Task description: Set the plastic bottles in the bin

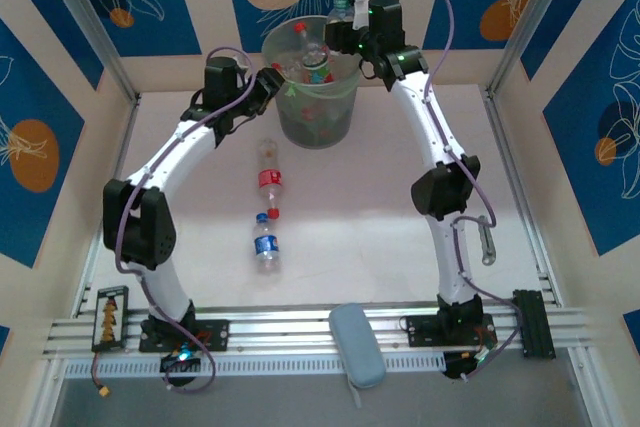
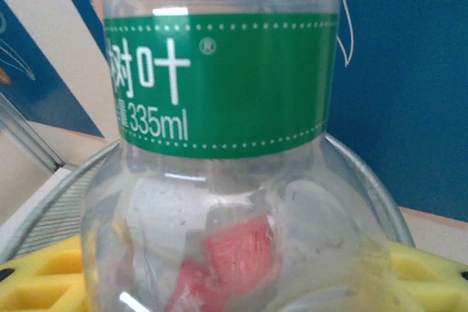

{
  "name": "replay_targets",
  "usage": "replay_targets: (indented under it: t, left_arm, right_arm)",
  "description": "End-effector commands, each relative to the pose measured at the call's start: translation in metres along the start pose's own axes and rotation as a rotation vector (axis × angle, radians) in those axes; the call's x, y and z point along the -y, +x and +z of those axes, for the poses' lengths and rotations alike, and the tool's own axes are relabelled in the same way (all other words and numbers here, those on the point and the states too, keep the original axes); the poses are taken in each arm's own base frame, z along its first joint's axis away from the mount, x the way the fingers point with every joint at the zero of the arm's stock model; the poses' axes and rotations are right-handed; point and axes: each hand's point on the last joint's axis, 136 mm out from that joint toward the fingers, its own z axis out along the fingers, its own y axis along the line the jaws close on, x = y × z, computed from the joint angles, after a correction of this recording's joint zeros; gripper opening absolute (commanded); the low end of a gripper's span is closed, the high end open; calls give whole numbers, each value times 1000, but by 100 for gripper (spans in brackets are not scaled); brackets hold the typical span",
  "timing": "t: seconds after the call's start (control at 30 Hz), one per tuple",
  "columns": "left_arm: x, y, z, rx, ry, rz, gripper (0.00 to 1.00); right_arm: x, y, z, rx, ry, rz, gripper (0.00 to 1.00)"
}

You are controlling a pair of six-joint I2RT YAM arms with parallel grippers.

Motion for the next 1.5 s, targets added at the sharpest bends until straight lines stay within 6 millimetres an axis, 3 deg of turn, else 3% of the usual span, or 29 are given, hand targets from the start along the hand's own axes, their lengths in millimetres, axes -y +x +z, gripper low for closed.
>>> replay_targets:
  t: [0.0, 0.1, 0.2, 0.47, 0.63, 0.83, 0.93, 1.13, 1.23, 1.47]
  left_arm:
    - [8, 0, 4, -1, 6, 10, 54]
    - [10, 2, 5, -4, 2, 20, 53]
    - [10, 2, 6, -10, -3, 24, 53]
    - [11, 6, 7, -16, -9, 33, 54]
    - [10, 8, 8, -21, -13, 32, 53]
    - [9, 9, 9, -24, -15, 32, 54]
    - [10, 9, 8, -26, -13, 31, 54]
    - [21, 6, -7, -9, -11, 81, 55]
    - [28, 3, -15, 2, -2, 107, 61]
    - [48, 0, -42, 9, 27, 192, 76]
  right_arm:
    - [5, 3, -1, -17, 29, -37, 48]
    - [1, 17, 5, -48, 36, -82, 60]
    - [-3, 18, 4, -54, 32, -101, 69]
    - [-12, -18, -22, 25, 86, -202, 83]
    - [-7, -34, -35, 56, 103, -187, 82]
    - [-1, -18, -32, 0, 89, -134, 63]
    - [3, -11, -34, -32, 103, -102, 62]
    - [28, -19, -75, -57, 126, 78, 66]
    - [35, -21, -97, -45, 117, 137, 71]
    - [49, 7, -122, -118, 43, 341, 72]
